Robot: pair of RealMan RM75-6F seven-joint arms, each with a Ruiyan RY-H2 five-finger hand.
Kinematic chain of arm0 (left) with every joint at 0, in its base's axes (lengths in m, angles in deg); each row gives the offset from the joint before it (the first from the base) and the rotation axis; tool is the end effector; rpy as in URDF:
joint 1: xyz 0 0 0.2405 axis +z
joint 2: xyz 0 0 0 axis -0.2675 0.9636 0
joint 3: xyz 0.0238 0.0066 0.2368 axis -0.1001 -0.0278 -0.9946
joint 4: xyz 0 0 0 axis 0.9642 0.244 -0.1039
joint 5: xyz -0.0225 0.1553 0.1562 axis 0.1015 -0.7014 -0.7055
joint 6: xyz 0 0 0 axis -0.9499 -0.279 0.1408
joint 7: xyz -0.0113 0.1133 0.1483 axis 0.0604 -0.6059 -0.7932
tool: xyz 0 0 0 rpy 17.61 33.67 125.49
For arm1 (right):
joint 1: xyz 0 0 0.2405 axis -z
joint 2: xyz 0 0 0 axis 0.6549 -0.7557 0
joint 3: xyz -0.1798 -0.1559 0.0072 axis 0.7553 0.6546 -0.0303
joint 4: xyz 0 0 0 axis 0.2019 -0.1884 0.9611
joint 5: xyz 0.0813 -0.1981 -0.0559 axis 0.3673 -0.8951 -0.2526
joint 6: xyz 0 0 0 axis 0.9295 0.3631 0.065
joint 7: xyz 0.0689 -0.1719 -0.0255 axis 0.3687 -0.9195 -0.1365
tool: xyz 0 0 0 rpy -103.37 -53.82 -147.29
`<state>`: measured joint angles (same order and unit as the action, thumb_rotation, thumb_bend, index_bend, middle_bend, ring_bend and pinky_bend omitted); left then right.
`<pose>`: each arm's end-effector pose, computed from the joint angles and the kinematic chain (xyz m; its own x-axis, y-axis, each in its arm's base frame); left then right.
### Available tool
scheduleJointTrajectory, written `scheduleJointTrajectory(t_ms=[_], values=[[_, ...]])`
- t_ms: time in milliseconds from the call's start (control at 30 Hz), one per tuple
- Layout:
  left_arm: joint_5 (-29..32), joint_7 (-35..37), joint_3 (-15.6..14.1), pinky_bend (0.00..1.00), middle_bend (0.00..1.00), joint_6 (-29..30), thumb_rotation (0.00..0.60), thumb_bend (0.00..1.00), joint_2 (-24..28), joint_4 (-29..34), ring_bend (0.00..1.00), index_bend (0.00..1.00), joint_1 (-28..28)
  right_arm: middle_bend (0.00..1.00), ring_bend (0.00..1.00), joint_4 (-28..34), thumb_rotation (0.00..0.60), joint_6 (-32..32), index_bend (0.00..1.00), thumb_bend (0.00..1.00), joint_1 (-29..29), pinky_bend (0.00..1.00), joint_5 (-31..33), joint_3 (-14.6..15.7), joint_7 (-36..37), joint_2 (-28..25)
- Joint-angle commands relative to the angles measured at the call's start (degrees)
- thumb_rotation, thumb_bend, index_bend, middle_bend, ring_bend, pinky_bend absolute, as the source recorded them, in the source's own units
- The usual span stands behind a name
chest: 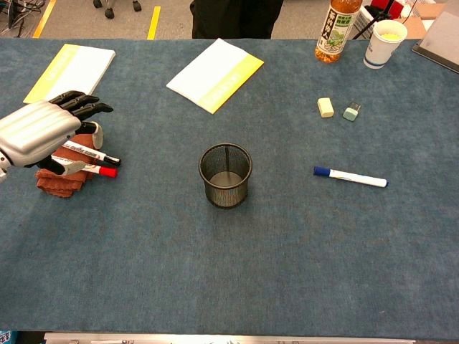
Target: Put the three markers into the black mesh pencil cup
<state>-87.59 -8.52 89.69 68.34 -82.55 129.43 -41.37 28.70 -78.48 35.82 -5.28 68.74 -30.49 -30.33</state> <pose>-0.2232 0.2951 0.0011 0.7224 0.1455 0.6760 0.6436 -0.4990 -0.5803 -0.2727 -0.2318 0.1672 0.3284 0.0398 0.9437 -0.9442 -0.0120 0.3291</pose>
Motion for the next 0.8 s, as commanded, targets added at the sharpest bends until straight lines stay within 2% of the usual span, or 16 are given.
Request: scheduleJointTrajectory(t_ms=[33,367,800], values=[[1.3,-1.8,-0.1,0.00,0.08,-0.8,0.600,0.25,-1.4,-1.4,0.00,0.43,-0.5,0.02,0.00,0.0,0.600,-0.1,0.04,0.34,0.1,0.05,0.1,0.0,0.0,-0.1],[5.9,-4.2,-0.5,0.00,0.08,-3.5,0.600,0.25,-3.6,-4.4,0.00,0.44,-1.0,0.02,0.00,-0.1,0.600,-0.1,0.04,0.34,0.3,0.05,0.5,-0.1,0.1,-0.1],[5.6,-2.3,-1.9,0.00,0.08,-1.6,0.600,0.25,-4.7,-7.5,0.00,0.47,-0.5,0.02,0.00,0.3,0.600,-0.2,0.05,0.34,0.4,0.05,0.6,-0.2,-0.2,-0.2]])
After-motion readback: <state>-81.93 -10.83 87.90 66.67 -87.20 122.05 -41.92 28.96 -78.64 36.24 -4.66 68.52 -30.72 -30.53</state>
